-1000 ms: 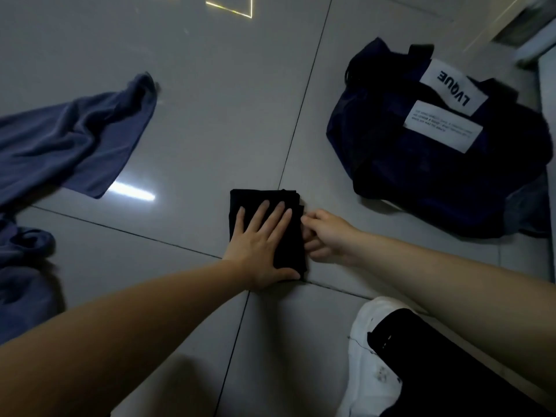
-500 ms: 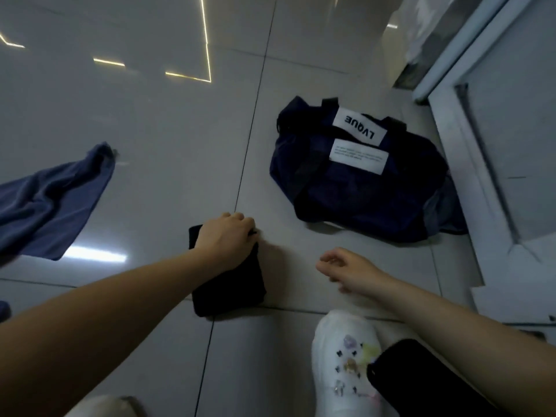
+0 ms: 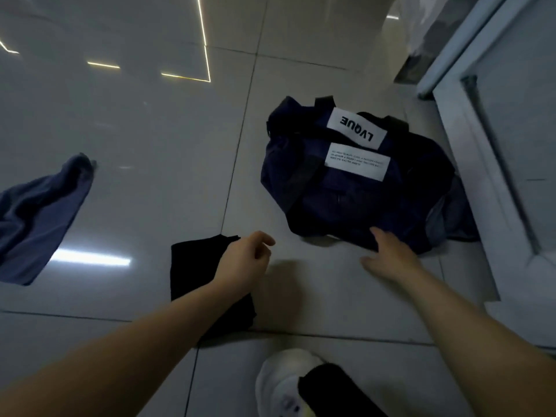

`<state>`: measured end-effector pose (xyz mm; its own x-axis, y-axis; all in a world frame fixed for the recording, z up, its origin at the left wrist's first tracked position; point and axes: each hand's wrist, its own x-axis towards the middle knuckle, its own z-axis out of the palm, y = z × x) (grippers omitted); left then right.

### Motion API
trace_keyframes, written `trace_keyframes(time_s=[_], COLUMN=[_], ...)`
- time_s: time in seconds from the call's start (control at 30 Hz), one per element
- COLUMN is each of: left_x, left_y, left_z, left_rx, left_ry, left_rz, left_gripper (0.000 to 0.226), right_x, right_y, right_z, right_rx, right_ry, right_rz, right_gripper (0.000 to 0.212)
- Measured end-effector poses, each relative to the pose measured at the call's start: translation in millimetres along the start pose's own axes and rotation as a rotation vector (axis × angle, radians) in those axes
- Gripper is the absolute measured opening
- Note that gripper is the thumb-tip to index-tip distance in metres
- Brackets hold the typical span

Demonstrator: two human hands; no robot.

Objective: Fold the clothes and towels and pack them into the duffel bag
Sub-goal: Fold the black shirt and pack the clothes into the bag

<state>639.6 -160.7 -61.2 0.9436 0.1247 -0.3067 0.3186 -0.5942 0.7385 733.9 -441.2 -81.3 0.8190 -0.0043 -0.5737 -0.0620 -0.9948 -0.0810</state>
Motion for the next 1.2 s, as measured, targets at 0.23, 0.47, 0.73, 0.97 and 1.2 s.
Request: trace_keyframes(time_s=[0.23, 0.47, 0.73, 0.97, 1.2], left_x=[4.8, 4.7, -1.9, -2.1, 3.9], left_y=[11.5, 26.3, 32.9, 40.7, 43.4], left_z=[12.1, 44.4, 60.3, 45.6, 33.3], left_rx=[-0.041, -0.291, -0.453, -0.32, -0.016], left_ry=[-0.089, -0.079, -0.133, 0.134, 0.219], left_rz=[-0.012, -0.198, -0.345, -0.258, -0.242], left_gripper=[0.03, 0.024, 0.022, 0.051, 0.064], right_x=[-5.1, -5.9, 2.4, -43.8, -117.6], right_y=[6.6, -13.6, 0.8, -35.2, -77.2], right_z=[6.1, -0.4, -10.0, 23.6, 66.7], right_rx=[-0.173, -0.437, -0.582, -0.462, -0.113], right_ry=[0.033, 0.344, 0.468, 0.385, 0.355], right_rz=[-0.073, -0.15, -0.317, -0.408, -0.684], right_gripper=[0.071, 0.031, 0.011, 0.014, 0.024])
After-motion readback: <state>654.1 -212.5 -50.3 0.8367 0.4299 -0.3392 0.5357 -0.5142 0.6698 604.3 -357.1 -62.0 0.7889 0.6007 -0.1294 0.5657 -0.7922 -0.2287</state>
